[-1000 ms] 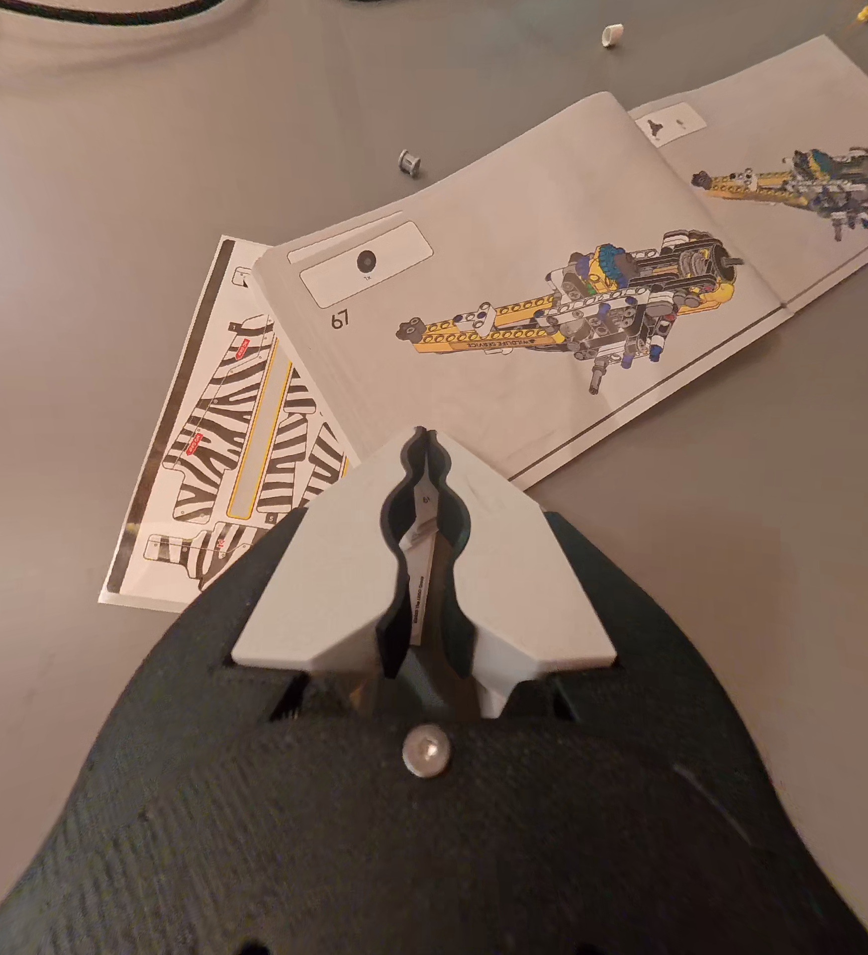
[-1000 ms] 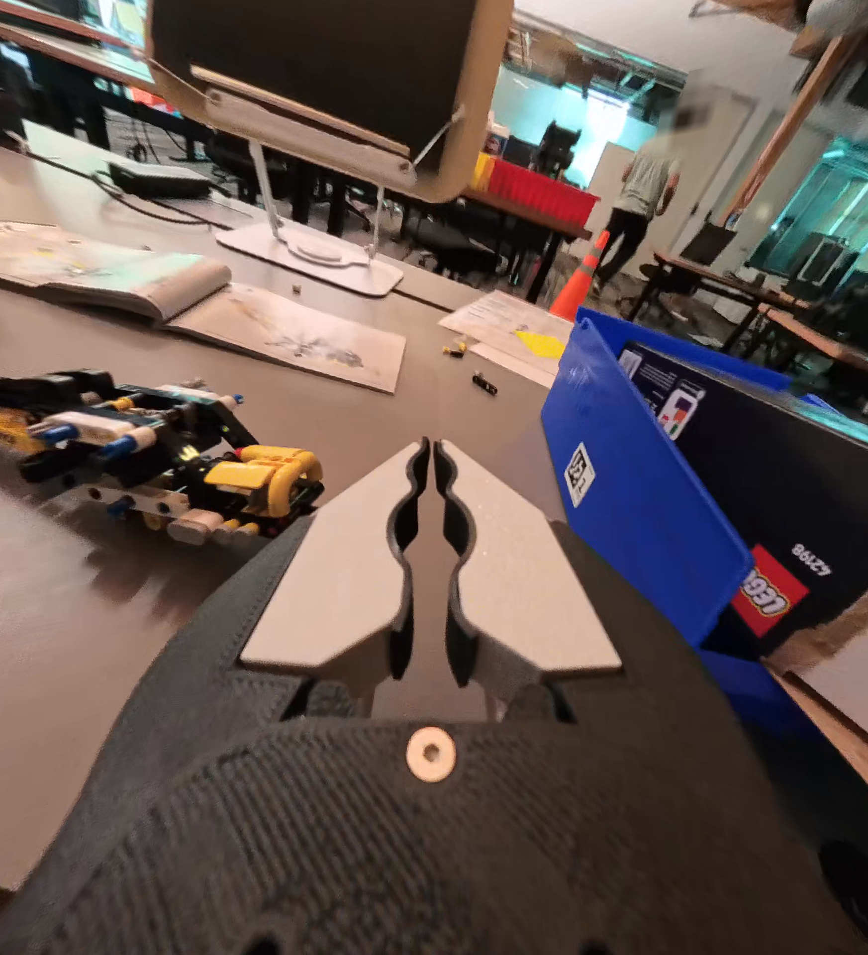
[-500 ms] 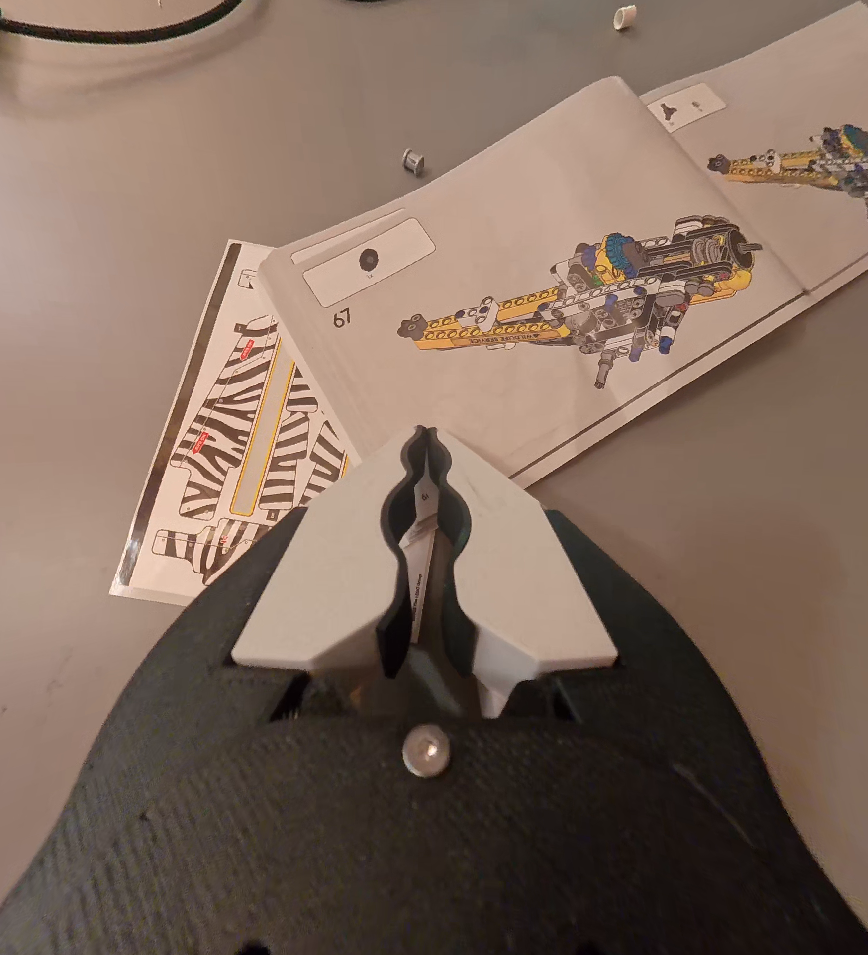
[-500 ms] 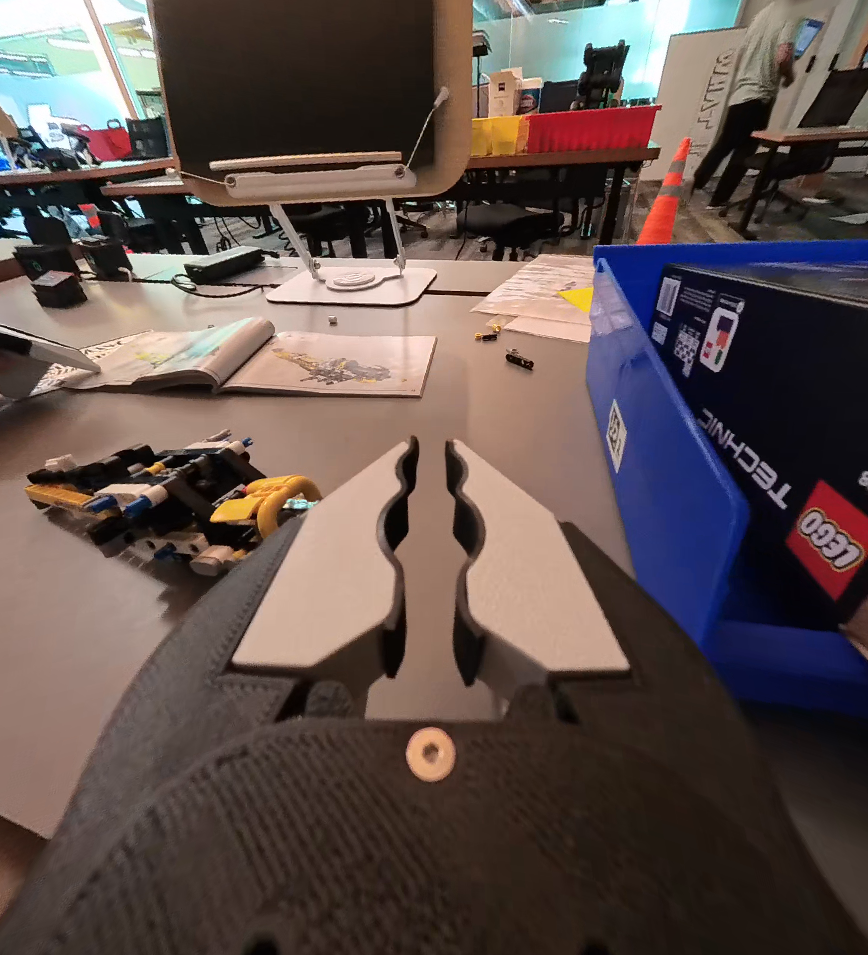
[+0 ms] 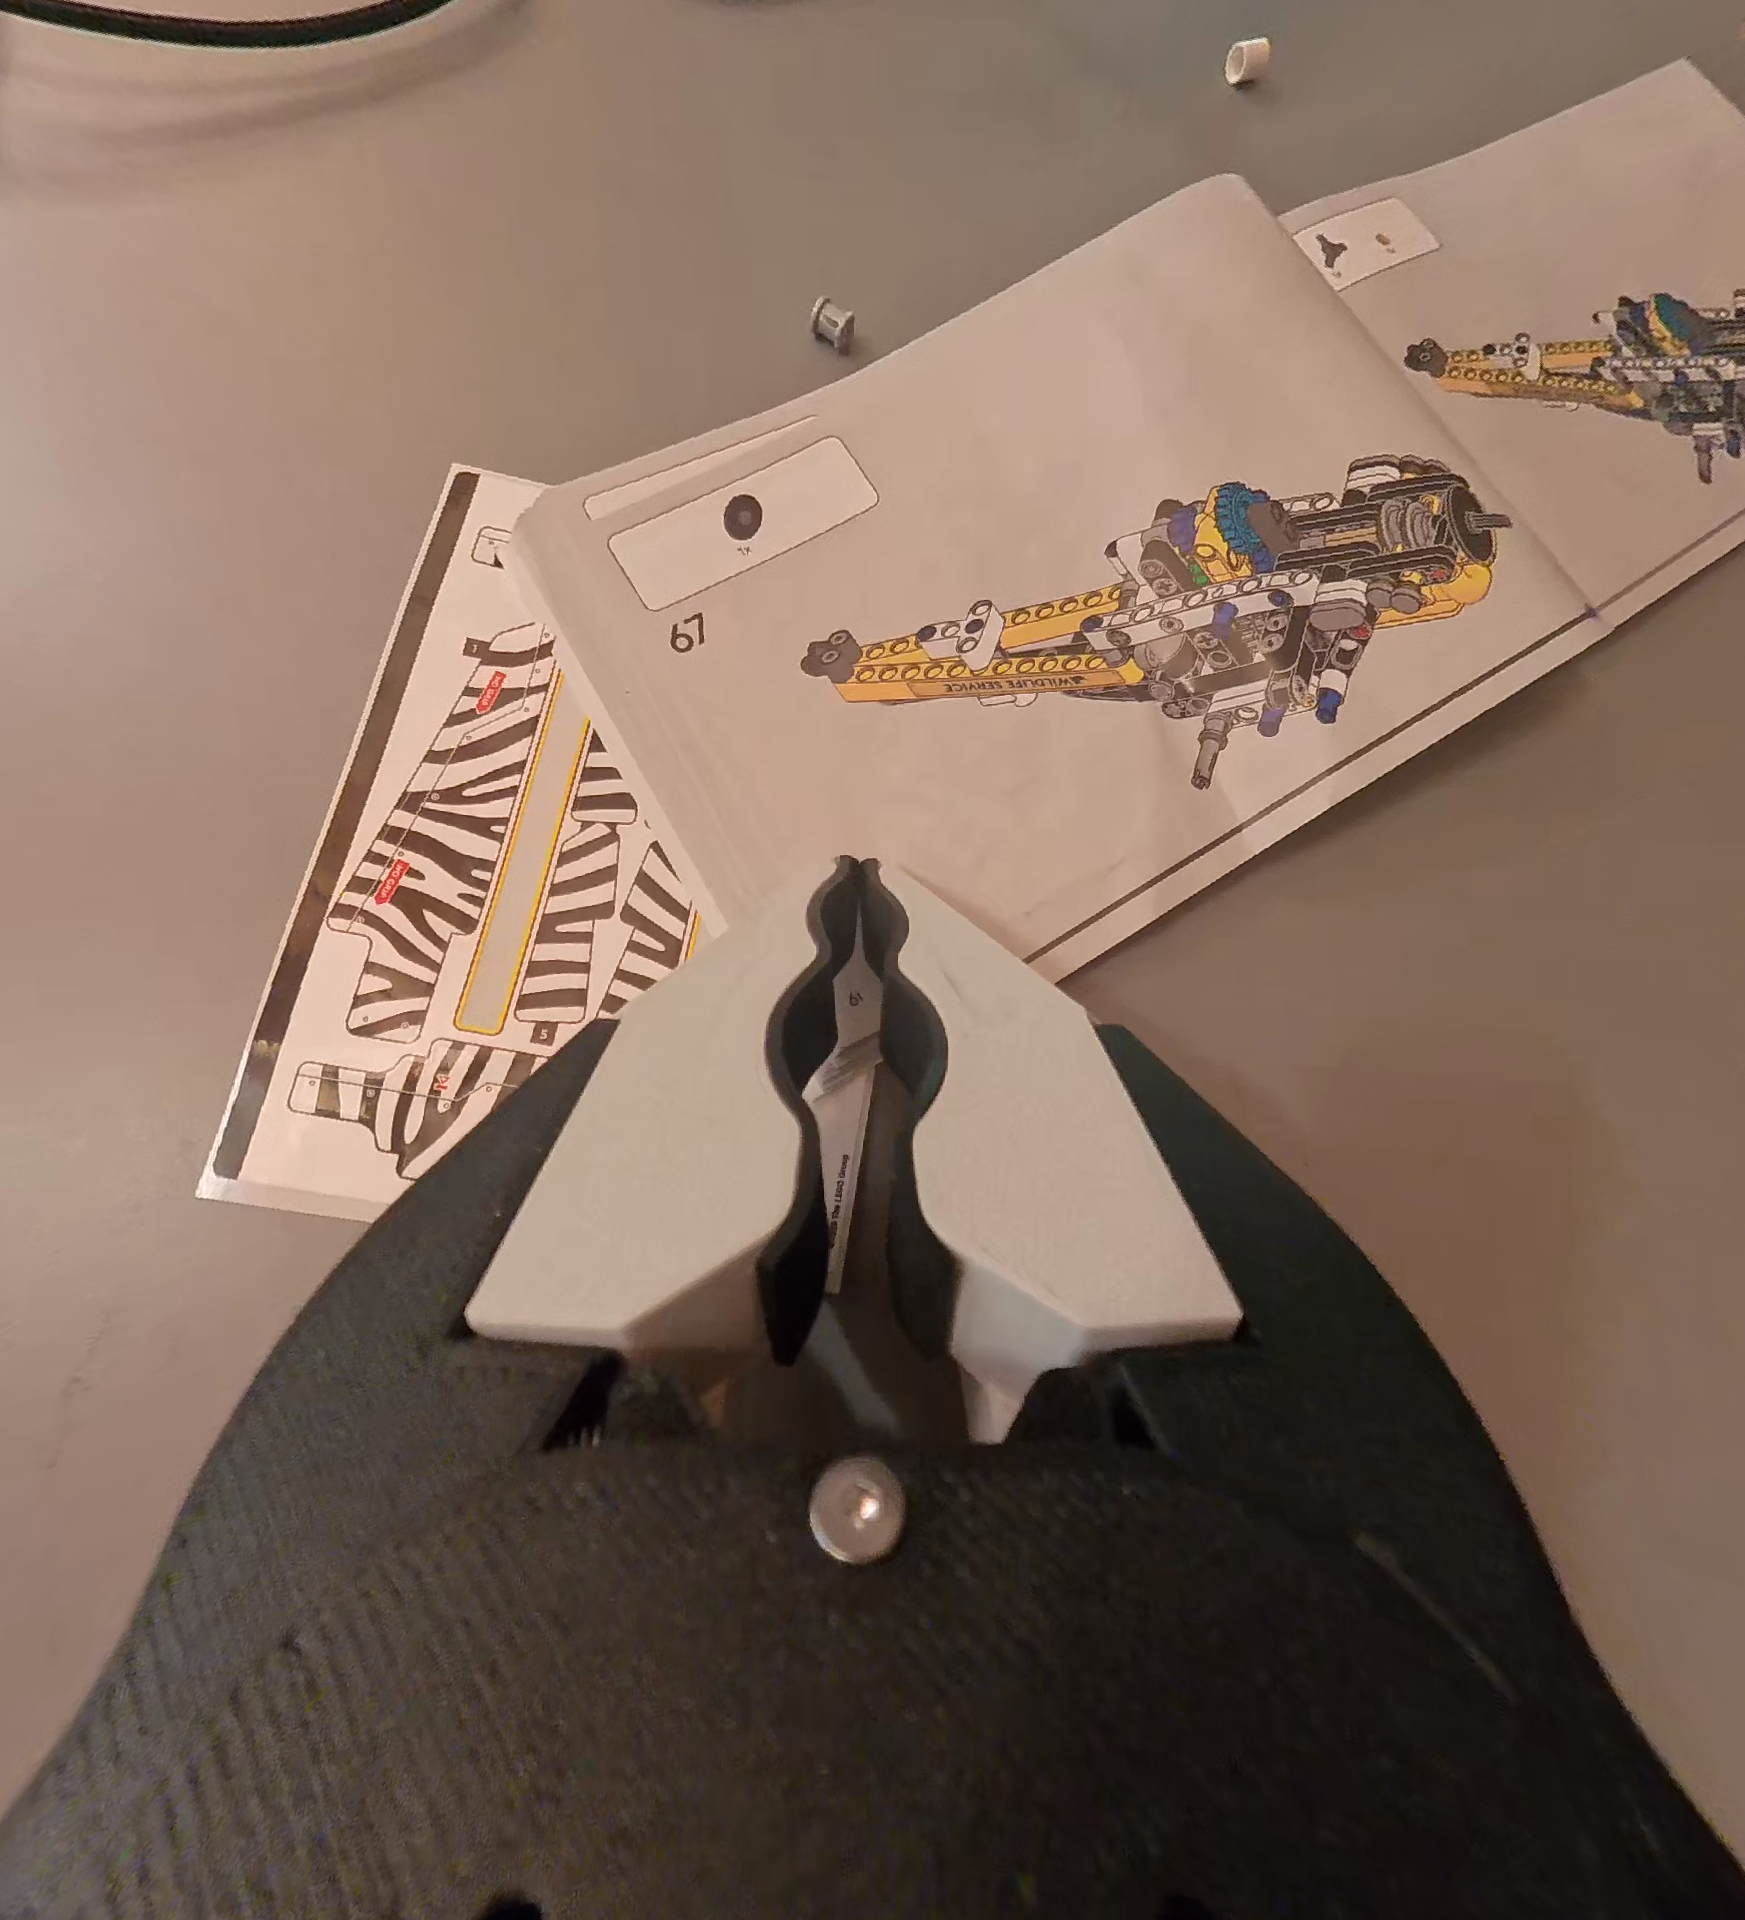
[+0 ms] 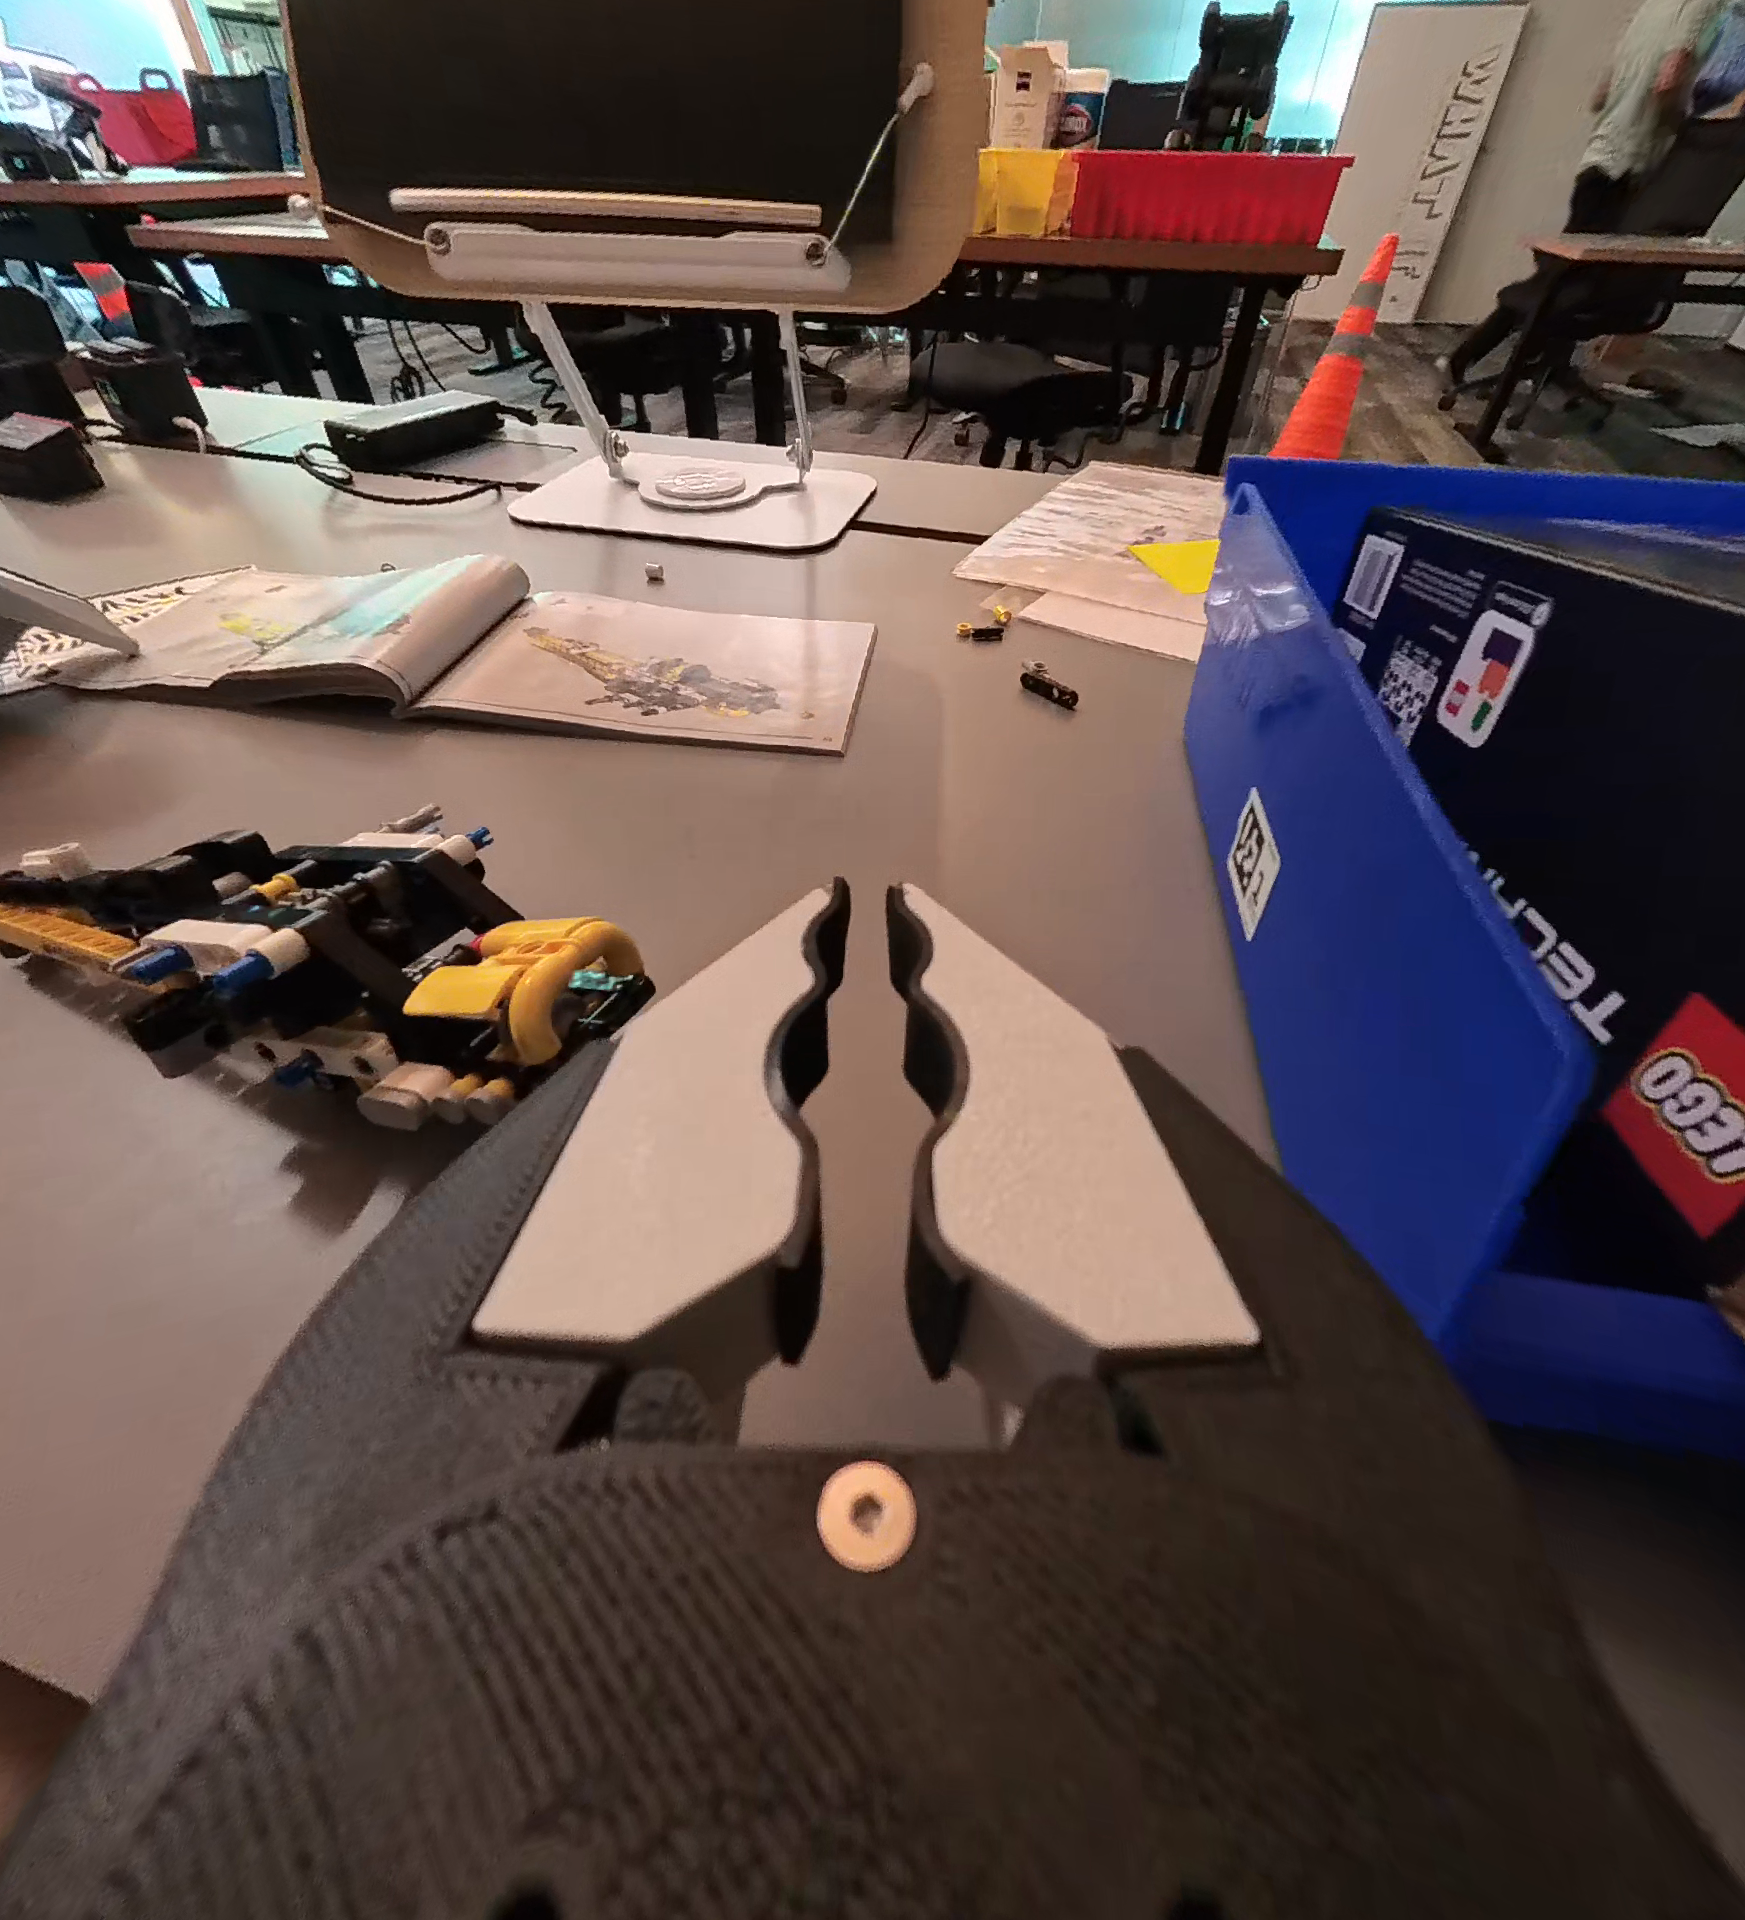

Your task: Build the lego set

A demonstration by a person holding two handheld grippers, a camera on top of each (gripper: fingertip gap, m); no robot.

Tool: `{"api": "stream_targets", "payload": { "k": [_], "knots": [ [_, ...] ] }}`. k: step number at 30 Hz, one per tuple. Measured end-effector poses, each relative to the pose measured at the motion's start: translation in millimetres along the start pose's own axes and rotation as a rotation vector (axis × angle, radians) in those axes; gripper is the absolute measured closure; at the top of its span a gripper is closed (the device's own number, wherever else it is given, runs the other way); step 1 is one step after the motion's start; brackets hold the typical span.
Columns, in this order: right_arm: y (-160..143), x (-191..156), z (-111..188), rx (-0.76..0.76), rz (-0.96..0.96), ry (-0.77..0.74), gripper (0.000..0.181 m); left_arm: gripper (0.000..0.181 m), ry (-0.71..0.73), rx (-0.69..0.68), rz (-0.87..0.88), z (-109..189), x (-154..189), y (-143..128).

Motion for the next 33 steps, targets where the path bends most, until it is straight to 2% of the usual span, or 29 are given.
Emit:
{"api": "stream_targets", "payload": {
  "k": [29,33],
  "knots": [
    [-3.5,2.4,-2.5,-0.026,-0.034,0.006,0.175,0.180,0.004,0.000,-0.005,0.0,-0.1,-0.2],
    [-3.6,2.4,-2.6,-0.027,-0.034,0.006,0.175,0.181,0.046,0.000,-0.075,-0.6,1.5,0.6]
  ]
}}
Point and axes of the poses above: each gripper's, where its closed fingertips meet, z back along the fingers, y out of its top, x = y × z across the jaws, the point moved 1 cm from there along z, back along the fingers, and after that the axes turned 6 degrees about x, right-handed, at the moved point
